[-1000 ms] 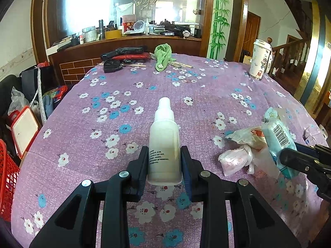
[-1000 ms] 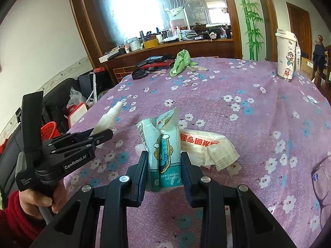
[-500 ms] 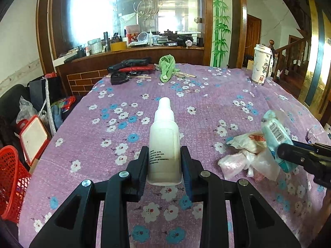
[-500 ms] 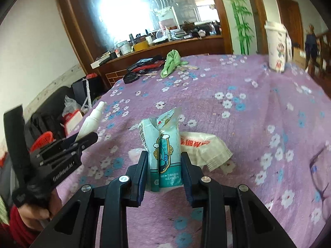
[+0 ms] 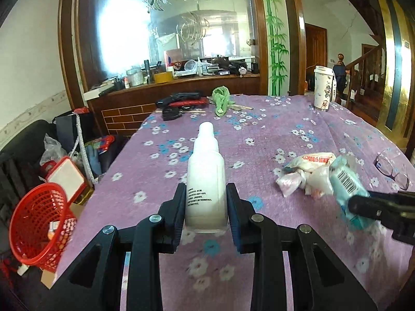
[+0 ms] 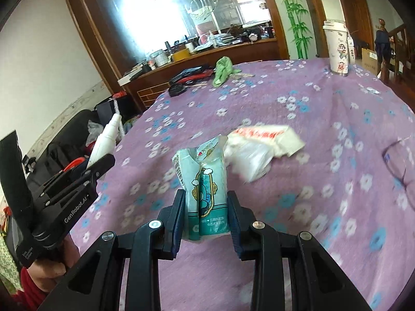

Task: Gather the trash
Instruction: 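Lift the tissue pack with the right tool while the left tool lifts the spray bottle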

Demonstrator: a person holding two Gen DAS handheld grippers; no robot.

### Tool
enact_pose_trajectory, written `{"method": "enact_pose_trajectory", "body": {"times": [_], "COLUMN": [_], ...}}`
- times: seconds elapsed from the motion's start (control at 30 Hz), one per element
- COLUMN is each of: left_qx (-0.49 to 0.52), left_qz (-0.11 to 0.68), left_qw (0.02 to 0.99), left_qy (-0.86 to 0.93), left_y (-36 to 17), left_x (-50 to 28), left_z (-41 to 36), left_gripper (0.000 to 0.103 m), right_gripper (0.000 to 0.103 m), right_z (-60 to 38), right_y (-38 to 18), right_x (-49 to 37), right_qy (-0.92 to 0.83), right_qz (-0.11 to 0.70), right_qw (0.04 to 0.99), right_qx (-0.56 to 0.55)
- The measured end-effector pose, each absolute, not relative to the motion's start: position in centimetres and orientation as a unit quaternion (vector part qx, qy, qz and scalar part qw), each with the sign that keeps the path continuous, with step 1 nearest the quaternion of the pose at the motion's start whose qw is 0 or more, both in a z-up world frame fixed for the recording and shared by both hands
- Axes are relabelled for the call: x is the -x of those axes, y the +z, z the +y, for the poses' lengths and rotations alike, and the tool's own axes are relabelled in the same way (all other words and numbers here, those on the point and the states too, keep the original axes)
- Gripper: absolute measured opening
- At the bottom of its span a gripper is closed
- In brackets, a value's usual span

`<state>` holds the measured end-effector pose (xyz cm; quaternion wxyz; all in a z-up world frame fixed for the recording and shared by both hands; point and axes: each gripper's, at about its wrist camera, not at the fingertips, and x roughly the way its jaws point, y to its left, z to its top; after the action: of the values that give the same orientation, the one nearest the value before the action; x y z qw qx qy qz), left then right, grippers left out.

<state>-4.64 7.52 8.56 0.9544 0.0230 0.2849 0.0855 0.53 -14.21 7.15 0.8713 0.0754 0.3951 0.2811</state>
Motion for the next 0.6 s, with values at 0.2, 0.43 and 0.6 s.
{"method": "enact_pose_trajectory", "body": {"times": [0.2,0.43,0.6], "left_qx": [-0.033,-0.022,-0.013], "left_qz": [0.269,0.264,0.263], "left_qw": [0.958,0.959,0.959], "left_qy": [0.098,0.103,0.109], "left_y": [9.3,9.4,9.1], "left_x": [7.6,9.5,10.4], "left_z": [8.4,9.7,10.7], "left_gripper": [0.029,0.029,0.029], "right_gripper": [0.034,0.034,0.034], "right_z": [-12.6,-10.8,-9.6], "right_y": [7.6,8.4,8.6], "right_x": [1.6,2.9,3.3], "right_qy": [0.294,0.300,0.303], "right_qz": [0.395,0.391,0.392], "right_qw": [0.868,0.869,0.867], "right_qx": [-0.071,-0.057,-0.047]}}
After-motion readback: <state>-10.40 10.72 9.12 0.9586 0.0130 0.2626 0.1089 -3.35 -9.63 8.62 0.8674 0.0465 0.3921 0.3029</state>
